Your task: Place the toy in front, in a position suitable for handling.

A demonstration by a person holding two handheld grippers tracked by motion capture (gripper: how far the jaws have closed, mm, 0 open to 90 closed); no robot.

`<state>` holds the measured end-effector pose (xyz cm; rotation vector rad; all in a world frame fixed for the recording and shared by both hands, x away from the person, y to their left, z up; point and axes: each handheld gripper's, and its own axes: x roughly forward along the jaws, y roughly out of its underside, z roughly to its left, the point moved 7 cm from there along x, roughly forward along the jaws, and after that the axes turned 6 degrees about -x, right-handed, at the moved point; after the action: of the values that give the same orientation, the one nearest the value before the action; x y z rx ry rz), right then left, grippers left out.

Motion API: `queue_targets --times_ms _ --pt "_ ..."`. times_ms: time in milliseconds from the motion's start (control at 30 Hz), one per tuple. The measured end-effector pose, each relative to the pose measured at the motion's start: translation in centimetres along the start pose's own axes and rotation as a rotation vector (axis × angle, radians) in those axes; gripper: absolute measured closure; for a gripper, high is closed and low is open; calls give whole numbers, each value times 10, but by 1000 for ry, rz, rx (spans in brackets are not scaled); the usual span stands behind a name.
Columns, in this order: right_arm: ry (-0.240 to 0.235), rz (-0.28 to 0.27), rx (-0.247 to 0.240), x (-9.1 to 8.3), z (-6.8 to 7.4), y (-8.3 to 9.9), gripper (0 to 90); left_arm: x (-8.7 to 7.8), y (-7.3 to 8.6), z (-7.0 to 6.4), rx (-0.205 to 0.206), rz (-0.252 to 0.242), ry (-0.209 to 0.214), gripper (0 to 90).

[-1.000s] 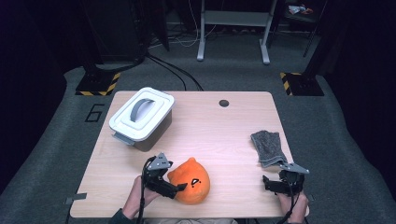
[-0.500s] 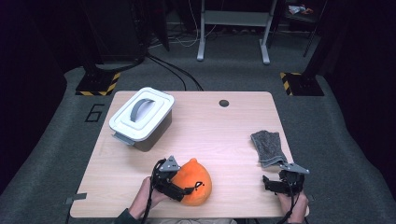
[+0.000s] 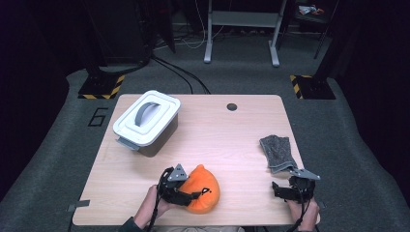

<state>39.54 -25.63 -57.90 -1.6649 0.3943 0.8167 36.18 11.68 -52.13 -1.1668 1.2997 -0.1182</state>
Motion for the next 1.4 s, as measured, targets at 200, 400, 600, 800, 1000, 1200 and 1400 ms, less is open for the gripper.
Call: queue_targets --times_ms 200,400,600,800,1000,1200,1400 --pt "0 0 0 0 0 0 0 -2 1 -1 10 -13 -13 472" --pt "0 0 0 0 0 0 0 -7 0 -4 20 -39 -19 554" --pt "0 0 0 0 0 0 0 -12 -1 -6 2 -69 -7 570" --pt "0 -1 0 0 0 0 0 -15 -6 -8 1 -99 -7 570" --pt "0 0 0 0 0 0 0 -18 -15 -8 -5 -126 -5 569" --pt "0 0 0 0 0 0 0 -16 -28 -4 -9 -152 -32 566" --pt "0 0 0 0 0 0 0 -9 -41 -3 -20 -159 -42 563"
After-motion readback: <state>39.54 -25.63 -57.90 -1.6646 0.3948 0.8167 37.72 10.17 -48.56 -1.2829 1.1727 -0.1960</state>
